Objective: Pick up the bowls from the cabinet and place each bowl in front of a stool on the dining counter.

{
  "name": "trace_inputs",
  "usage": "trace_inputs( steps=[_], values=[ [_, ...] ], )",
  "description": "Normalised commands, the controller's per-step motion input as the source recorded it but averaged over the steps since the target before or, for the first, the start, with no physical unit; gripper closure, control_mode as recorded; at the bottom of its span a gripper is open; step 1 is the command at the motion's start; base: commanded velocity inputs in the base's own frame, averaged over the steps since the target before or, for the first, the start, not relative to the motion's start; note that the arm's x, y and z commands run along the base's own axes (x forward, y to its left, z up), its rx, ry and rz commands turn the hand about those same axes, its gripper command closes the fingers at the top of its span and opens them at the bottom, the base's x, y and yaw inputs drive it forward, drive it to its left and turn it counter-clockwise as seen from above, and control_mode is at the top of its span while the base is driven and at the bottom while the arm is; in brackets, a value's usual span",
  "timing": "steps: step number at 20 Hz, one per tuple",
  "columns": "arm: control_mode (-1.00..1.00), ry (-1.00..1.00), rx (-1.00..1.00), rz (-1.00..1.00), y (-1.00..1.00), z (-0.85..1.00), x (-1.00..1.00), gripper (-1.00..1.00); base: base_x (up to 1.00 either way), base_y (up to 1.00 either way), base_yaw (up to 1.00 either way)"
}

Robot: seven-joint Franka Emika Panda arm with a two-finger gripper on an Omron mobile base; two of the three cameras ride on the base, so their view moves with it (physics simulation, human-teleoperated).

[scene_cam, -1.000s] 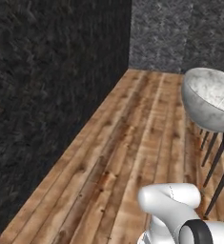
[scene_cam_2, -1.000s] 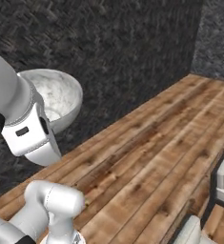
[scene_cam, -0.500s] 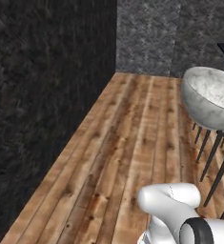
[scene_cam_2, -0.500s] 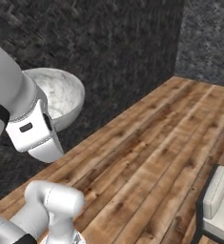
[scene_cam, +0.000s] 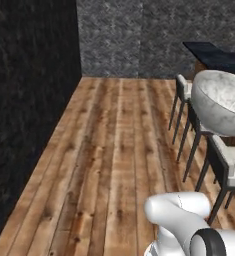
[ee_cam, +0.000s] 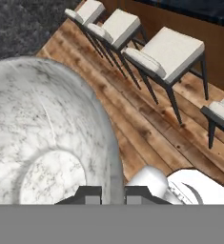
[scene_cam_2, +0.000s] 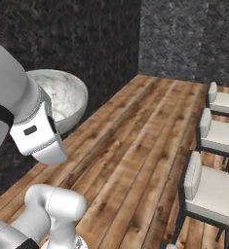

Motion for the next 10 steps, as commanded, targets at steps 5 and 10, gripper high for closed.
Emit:
trace_inputs(
  steps=[5,10],
  values=[
    [1.0,0.0,0.0,0.0,0.0,0.0,0.0,1.0,0.33,0.0,-0.43],
    [1.0,0.0,0.0,0.0,0.0,0.0,0.0,1.0,0.36,0.01,-0.45]
  ],
)
